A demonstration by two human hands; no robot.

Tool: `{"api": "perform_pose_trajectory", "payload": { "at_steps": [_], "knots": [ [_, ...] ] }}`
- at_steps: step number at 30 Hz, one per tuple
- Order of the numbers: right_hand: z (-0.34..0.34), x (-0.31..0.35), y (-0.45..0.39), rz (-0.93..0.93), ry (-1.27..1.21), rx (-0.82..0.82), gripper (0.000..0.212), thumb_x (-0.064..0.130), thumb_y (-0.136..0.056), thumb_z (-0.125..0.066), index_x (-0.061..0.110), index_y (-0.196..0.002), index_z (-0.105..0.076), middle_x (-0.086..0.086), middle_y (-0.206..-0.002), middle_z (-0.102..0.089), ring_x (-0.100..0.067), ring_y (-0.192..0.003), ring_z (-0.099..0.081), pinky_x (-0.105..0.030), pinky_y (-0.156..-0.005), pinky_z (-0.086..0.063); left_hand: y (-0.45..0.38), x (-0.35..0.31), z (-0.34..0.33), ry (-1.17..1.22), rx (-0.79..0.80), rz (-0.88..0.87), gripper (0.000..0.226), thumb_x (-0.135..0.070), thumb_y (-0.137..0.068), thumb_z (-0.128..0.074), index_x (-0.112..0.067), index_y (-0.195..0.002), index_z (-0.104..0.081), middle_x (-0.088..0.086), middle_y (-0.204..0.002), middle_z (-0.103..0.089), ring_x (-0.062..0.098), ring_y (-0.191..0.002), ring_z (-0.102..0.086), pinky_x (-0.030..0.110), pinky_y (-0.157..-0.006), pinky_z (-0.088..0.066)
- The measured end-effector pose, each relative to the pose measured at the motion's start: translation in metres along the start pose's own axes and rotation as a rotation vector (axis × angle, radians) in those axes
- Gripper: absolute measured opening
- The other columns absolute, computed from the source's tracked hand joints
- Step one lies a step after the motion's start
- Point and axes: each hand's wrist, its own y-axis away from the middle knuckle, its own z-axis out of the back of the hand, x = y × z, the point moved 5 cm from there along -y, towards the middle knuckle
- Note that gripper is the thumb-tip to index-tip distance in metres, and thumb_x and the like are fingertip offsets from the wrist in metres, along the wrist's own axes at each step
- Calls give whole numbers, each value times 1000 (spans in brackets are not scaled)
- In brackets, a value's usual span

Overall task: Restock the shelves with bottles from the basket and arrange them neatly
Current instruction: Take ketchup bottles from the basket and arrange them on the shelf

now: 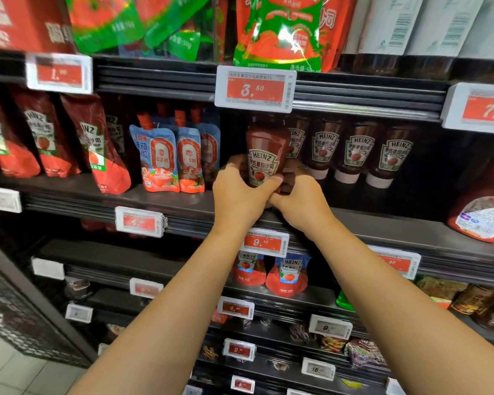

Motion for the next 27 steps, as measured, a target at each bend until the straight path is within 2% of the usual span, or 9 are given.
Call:
{"api": "perform_pose_trajectory", "payload": {
  "at_steps": [4,6,10,13,16,19,20,24,27],
  "knots": [
    [2,2,-11,41,97,-5,48,31,-85,-79,17,-126,-58,7,-103,-63,-13,-94,-61,-22,-76,-47,-8,-7,0,-99,-48,-43,48,-41,-72,-87,-14,-106,-67,-2,-96,-72,11,-88,-68,23,-72,-56],
    [-1,2,-20,43,170,4,48,33,-85,-77,15,-126,-60,3,-104,-63,-16,-94,-58,-23,-77,-45,-14,-6,-3,-105,-46,-40,50,-38,-73,-88,-11,-109,-64,0,-97,-70,15,-89,-67,21,-70,-53],
    [-12,6,-41,57,298,13,27,25,-88,-69,14,-113,-68,-11,-108,-71,-31,-97,-65,-26,-74,-41,-26,2,-10,-120,-50,-25,58,-31,-79,-85,-8,-124,-56,13,-116,-65,26,-105,-63,31,-84,-55],
    [-21,8,-55,33,352,31,26,25,-92,-64,13,-115,-67,-14,-115,-70,-33,-104,-65,-26,-77,-39,-36,5,-11,-142,-64,-43,58,-27,-81,-83,-4,-126,-54,15,-122,-64,29,-112,-62,26,-89,-50],
    [-28,5,-63,6,270,27,20,25,-94,-62,13,-109,-68,-11,-111,-70,-27,-99,-62,-22,-77,-38,-48,9,-15,-224,-46,-28,60,-31,-84,-80,-5,-129,-51,15,-125,-63,31,-116,-61,35,-96,-51],
    [-28,2,-64,-8,160,-2,10,21,-93,-64,17,-102,-68,-2,-97,-66,-18,-90,-58,-7,-65,-37,-58,12,-18,-310,-40,-4,63,-37,-85,-78,-8,-132,-49,14,-127,-63,31,-118,-60,34,-96,-50],
    [-28,2,-65,-6,166,-5,11,20,-93,-64,18,-103,-68,-2,-99,-67,-16,-90,-57,-6,-66,-37,-60,13,-20,-325,-38,9,63,-38,-85,-78,-8,-133,-49,14,-128,-62,31,-118,-60,34,-95,-49],
    [-30,6,-70,-7,397,-54,27,24,-101,-52,9,-116,-69,-14,-119,-69,-31,-110,-64,-30,-86,-46,-67,14,-27,-375,-23,30,63,-39,-87,-76,-8,-134,-49,15,-130,-62,32,-121,-59,29,-91,-45],
    [-31,6,-70,16,453,-100,31,25,-103,-48,7,-115,-69,-16,-120,-69,-33,-114,-63,-32,-90,-47,-67,15,-31,-400,-27,22,59,-40,-89,-73,-6,-133,-50,14,-130,-63,30,-121,-59,24,-86,-41]
  ]
}}
